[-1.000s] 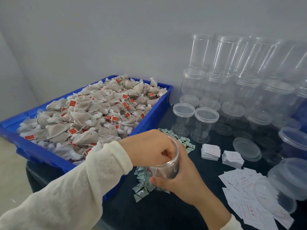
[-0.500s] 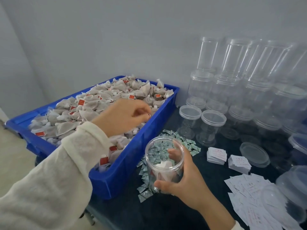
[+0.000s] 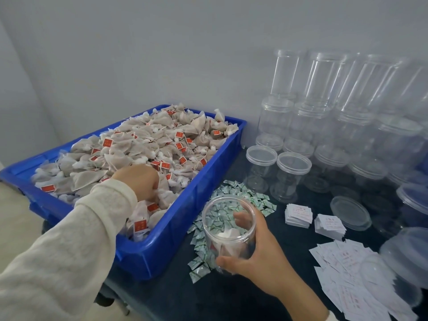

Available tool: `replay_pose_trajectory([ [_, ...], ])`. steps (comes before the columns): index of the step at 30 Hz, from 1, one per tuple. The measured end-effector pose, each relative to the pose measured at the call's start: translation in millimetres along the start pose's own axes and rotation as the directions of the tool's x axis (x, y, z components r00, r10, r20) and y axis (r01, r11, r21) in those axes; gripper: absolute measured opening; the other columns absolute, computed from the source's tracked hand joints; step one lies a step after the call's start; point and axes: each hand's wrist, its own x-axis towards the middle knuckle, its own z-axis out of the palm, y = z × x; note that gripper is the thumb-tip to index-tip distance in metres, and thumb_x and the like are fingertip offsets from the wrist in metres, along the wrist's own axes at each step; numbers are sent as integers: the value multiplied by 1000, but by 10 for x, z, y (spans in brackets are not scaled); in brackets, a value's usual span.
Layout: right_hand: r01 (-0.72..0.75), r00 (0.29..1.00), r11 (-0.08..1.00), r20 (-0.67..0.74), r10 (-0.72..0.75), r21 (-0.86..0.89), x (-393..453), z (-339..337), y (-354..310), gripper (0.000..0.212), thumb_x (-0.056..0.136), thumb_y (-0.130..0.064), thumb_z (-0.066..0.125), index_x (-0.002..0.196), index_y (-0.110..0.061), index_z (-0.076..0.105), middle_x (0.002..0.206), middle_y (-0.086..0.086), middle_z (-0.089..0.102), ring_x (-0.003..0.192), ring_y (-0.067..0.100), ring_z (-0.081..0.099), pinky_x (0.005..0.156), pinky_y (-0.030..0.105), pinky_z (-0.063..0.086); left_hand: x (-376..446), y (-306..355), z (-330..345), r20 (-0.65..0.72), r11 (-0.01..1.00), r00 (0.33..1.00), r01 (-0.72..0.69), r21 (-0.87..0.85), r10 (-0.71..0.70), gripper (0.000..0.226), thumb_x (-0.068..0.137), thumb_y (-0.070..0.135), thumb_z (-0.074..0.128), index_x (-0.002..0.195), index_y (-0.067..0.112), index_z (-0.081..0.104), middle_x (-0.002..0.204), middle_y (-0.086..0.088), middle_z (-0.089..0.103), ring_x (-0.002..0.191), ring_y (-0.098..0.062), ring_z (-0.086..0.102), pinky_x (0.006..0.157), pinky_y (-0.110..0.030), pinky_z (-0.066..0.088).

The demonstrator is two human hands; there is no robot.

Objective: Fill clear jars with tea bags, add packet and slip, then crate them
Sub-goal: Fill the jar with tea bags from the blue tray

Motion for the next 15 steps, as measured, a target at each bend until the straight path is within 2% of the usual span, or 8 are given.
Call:
replay_pose_trajectory([
  [2, -1, 1000, 1000, 2, 1, -2, -2, -4, 4, 101, 48, -52, 86, 121, -77, 21, 121, -42, 44, 116, -22, 42, 80, 0, 42, 10, 17, -3, -11, 1000, 1000, -2, 0, 2, 7, 85, 32, 69, 84, 25, 68, 75, 9, 56, 73, -13, 55, 74, -26, 49],
  [6, -6, 1000, 1000, 0, 6, -2, -10, -19, 18, 102, 47, -53, 86, 124, -74, 21, 122, -41, 45, 117, -19, 42, 82, 4, 43, 21, 26, -27, -19, 1000, 1000, -3, -9, 2, 6, 86, 29, 67, 85, 24, 67, 77, 8, 55, 77, -15, 58, 79, -29, 52],
  [9, -13, 1000, 1000, 2, 13, 10, -24, -31, 38, 101, 48, -50, 87, 122, -76, 22, 120, -43, 44, 117, -20, 41, 81, -2, 40, 13, -4, -43, -66, 999, 998, -16, -35, 14, 9, 90, 24, 62, 81, 25, 59, 81, 6, 56, 76, -15, 57, 75, -28, 51],
  [12, -24, 1000, 1000, 3, 24, 19, -24, -40, 49, 101, 48, -48, 87, 119, -78, 21, 120, -44, 43, 117, -21, 41, 81, -3, 39, 3, -68, -103, -135, 989, 991, -30, -142, 11, 19, 93, 21, 56, 75, 24, 53, 84, 3, 58, 73, -13, 54, 64, -22, 41],
  [15, -34, 999, 999, 4, 34, 12, -21, -46, 53, 103, 47, -50, 88, 119, -78, 20, 120, -44, 43, 116, -21, 42, 82, -3, 39, -28, -114, -251, -170, 961, 984, -98, -257, 55, 14, 95, 24, 56, 81, 21, 57, 88, 1, 61, 79, -15, 57, 72, -24, 42],
])
